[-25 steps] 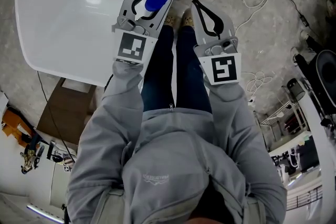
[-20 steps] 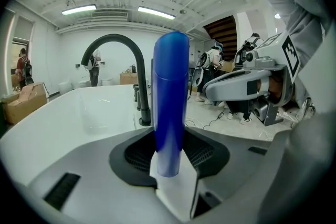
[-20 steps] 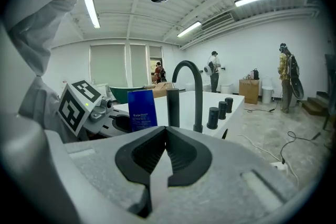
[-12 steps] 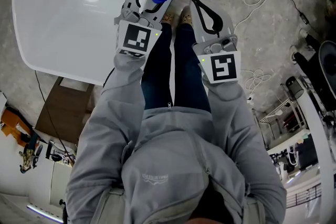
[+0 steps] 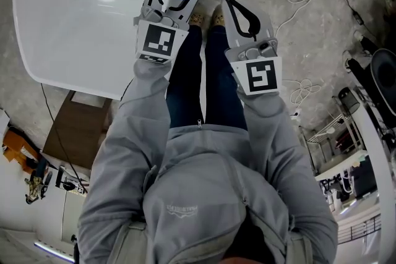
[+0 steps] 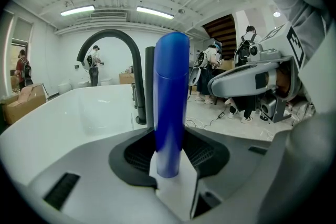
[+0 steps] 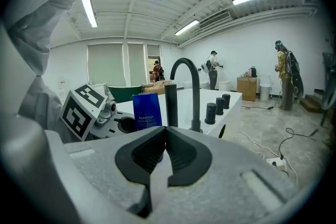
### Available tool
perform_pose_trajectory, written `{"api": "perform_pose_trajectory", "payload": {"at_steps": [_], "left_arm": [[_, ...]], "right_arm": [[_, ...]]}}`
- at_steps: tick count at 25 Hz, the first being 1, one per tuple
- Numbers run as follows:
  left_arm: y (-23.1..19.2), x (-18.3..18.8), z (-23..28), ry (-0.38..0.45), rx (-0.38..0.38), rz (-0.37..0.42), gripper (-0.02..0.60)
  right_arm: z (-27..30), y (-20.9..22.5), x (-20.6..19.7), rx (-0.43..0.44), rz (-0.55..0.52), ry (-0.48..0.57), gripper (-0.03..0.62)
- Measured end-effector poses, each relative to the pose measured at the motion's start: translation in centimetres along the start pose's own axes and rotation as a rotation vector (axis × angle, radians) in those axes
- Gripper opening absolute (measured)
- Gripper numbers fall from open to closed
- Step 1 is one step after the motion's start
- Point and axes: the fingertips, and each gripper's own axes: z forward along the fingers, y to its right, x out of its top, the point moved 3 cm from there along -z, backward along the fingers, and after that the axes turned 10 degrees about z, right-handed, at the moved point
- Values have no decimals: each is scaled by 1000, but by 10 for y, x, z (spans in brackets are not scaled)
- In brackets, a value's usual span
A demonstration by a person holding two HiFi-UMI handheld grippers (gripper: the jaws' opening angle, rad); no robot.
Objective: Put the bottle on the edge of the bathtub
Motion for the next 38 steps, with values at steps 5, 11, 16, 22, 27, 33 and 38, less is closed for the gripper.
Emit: {"api": "perform_pose_trajectory", "payload": {"at_steps": [5,11,16,22,27,33,38], "left_arm": [[-1,0,-3,19,-6,-4,158],[1,-2,-2,3,-34,-12,213],[-5,-9,-8,-25,-23,-60,245],[6,-10,-21,-57,-52,-73,250],[12,6,-41,-85,-79,-57,250],[-3,37,-77,-111,-22,-79,250],[-14,79,-111,-54,51,-102,184]], "right_arm": [[-1,-5,-2,3,4,-11,2],[0,-6,3,8,2,-4,2],[1,-5,7,2,8,-16,2],[-11,-6,17,-1,-3,-3,2],[-27,-15,44,-6,-25,13,2],[-49,-35,84,-7,-49,43,2],[-66,-44,119,-24,-56,68,2]]}}
